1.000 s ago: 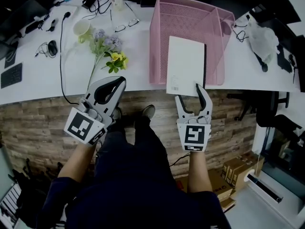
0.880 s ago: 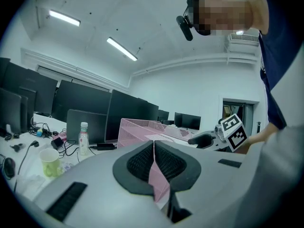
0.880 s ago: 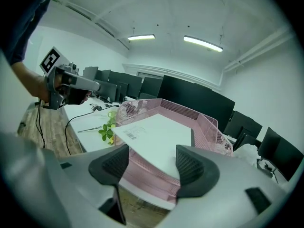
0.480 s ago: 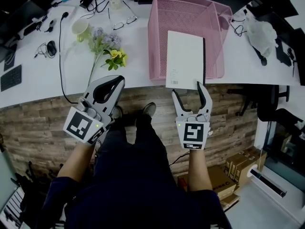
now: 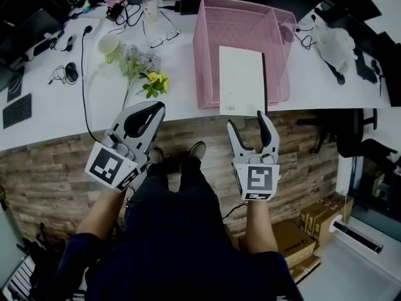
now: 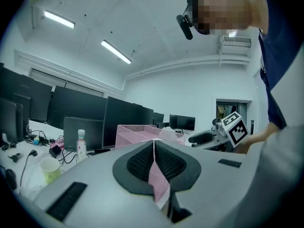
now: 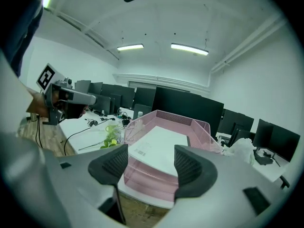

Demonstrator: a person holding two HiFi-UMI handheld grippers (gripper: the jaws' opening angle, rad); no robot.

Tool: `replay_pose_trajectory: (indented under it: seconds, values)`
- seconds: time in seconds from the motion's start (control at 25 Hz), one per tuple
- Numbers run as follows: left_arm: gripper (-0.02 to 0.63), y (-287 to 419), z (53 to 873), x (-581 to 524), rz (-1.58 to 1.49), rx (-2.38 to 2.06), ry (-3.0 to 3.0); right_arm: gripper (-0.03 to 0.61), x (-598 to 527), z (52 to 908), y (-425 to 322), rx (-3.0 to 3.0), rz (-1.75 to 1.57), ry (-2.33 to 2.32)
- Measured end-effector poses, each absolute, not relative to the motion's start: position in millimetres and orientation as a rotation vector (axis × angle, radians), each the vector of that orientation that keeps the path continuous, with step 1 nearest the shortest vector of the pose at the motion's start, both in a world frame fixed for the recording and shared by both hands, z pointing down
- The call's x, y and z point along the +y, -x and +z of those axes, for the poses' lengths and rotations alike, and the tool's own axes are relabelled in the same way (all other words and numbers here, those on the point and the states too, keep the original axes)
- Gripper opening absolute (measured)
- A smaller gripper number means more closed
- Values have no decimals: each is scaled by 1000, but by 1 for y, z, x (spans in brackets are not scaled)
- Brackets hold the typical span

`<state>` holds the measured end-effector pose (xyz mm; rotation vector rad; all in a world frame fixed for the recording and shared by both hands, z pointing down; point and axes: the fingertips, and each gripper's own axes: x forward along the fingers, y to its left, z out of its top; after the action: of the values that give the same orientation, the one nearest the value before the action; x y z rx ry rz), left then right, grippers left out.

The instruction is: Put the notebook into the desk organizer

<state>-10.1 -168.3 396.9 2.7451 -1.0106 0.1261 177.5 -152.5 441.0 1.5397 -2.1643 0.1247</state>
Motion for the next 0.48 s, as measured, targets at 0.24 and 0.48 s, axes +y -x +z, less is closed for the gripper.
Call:
replay_pose_trajectory:
  seconds: [0.24,0.48]
  values:
    - [32,15,387,-169,103,-999,-2767,278,-152,422,-176,-2206,144,-1606]
    - [32,18,379,-171,92,-992,-2785,255,-153,412,-174,-2263,206,-1646]
